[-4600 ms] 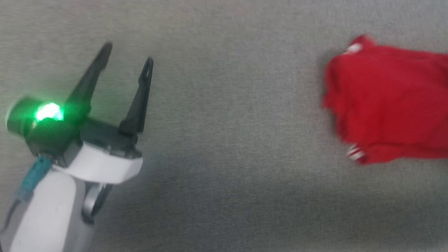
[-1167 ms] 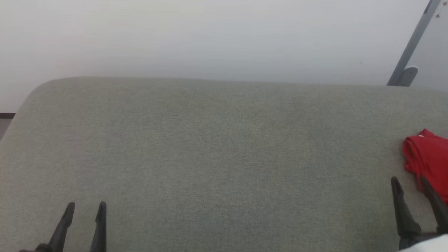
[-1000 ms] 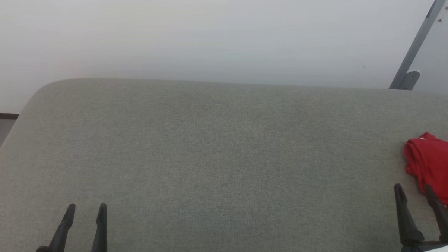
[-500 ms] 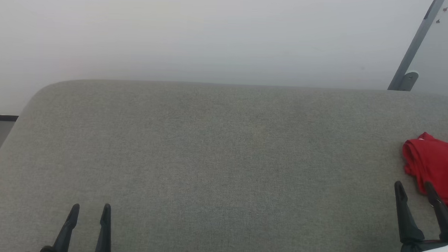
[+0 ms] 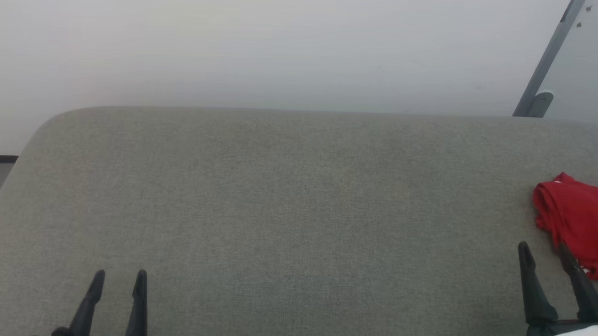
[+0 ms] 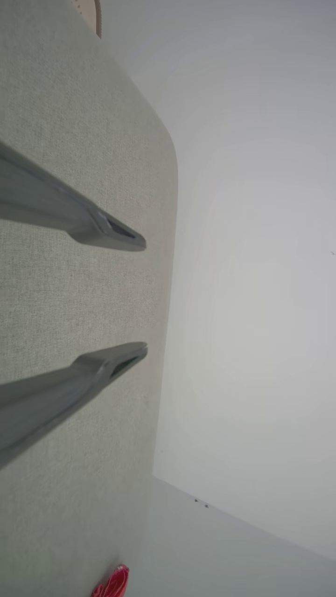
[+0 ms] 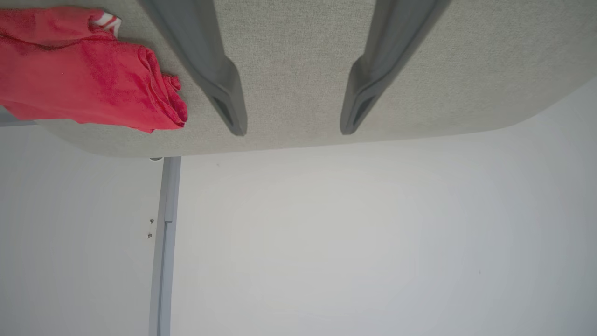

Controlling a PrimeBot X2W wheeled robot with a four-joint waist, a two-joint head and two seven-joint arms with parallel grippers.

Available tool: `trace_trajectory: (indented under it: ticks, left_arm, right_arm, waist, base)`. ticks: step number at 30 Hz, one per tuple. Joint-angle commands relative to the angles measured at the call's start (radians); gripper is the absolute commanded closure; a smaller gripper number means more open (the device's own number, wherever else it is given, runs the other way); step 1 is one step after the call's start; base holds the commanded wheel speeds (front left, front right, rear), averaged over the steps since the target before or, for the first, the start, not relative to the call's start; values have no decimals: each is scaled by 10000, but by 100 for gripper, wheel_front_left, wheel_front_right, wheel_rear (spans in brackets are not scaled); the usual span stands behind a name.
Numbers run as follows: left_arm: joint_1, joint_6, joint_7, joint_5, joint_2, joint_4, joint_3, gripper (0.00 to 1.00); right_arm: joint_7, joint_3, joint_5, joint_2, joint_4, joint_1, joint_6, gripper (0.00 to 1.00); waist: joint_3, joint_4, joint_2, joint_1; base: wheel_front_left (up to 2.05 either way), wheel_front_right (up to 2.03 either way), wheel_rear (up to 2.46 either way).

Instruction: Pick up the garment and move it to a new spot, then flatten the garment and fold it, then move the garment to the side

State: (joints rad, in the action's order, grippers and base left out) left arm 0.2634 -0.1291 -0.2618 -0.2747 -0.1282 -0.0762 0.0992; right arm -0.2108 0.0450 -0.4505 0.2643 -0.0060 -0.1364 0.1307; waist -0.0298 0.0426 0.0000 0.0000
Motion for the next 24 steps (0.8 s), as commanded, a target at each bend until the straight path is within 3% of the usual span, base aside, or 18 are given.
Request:
trace_trajectory:
  ticks: [1, 5, 24]
  left_arm:
    - [-3, 0, 3, -27, 16, -53, 19, 100]
    - [28, 0, 13, -73, 167, 307, -27, 100]
    - [-857, 3, 743, -3342, 174, 982, -169, 100]
  right_arm:
    - [2, -34, -6, -16, 2, 20, 0, 100]
    - [4, -142, -2, -222, 372, -145, 0, 100]
    - [725, 12, -2757, -631, 856, 480, 0, 100]
  waist:
    - [3, -27, 0, 0]
    - [8, -45, 0, 0]
    - [54, -100, 0, 0]
  base:
    - [0, 0, 0]
    - [0, 0, 0]
    - [0, 0, 0]
